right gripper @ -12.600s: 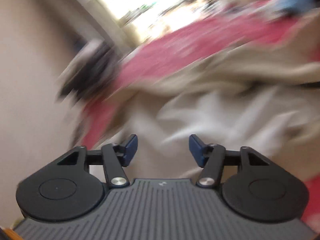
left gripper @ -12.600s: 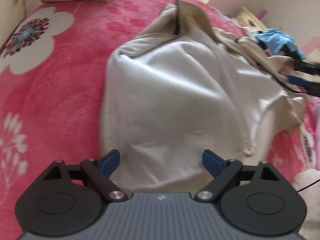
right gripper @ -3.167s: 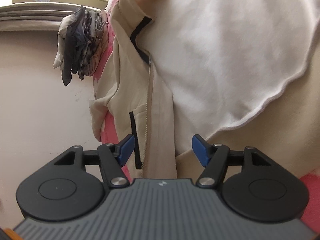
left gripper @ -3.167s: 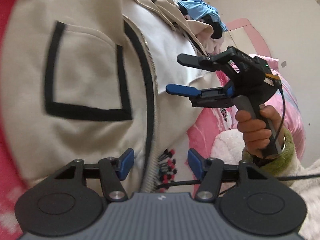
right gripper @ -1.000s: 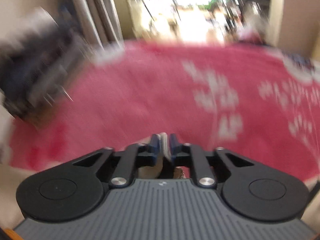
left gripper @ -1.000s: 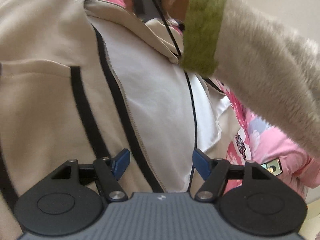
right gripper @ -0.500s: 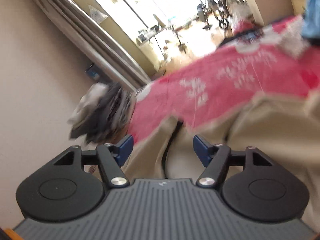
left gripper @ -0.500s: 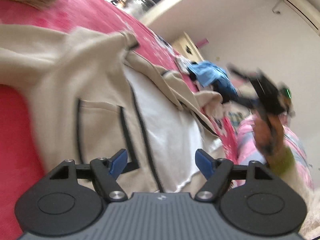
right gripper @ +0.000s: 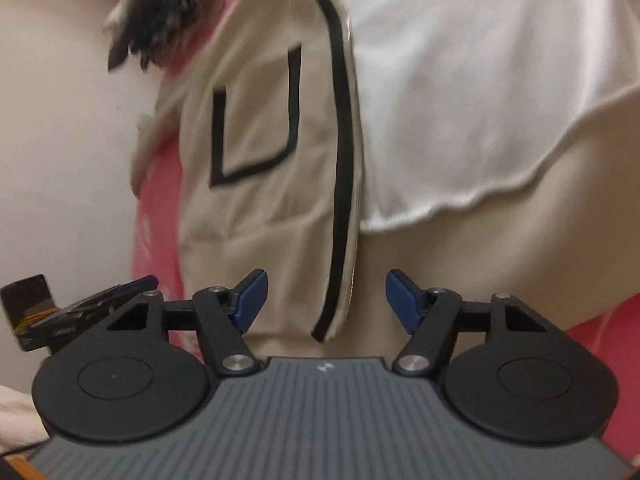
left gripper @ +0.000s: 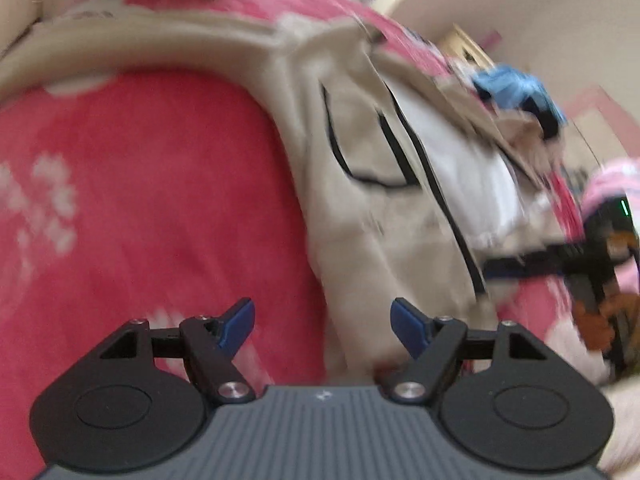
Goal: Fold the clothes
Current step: 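Lay the zipper edge over the hoodie with the right gripper, smoothing it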
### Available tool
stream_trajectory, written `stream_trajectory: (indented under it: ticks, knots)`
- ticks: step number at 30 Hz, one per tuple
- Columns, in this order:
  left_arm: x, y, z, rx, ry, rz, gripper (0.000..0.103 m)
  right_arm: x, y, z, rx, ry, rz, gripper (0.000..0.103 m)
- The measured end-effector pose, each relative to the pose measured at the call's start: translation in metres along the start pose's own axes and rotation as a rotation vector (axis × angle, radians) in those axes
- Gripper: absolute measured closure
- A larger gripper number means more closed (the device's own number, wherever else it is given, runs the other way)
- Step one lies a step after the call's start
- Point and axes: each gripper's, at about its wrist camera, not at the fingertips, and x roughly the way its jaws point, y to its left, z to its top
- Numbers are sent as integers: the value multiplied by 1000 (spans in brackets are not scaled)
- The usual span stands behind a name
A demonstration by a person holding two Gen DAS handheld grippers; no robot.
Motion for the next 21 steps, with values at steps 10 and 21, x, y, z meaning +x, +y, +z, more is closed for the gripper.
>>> stream_trajectory:
  ticks: [10,21]
  knots:
    - [41,-28,-21,197,72,28,28,10,10,-1,-37,-73,-11,98]
    - [35,-25,-22,171,85,-39,28,-37,-33,7,60,-202,-108,99]
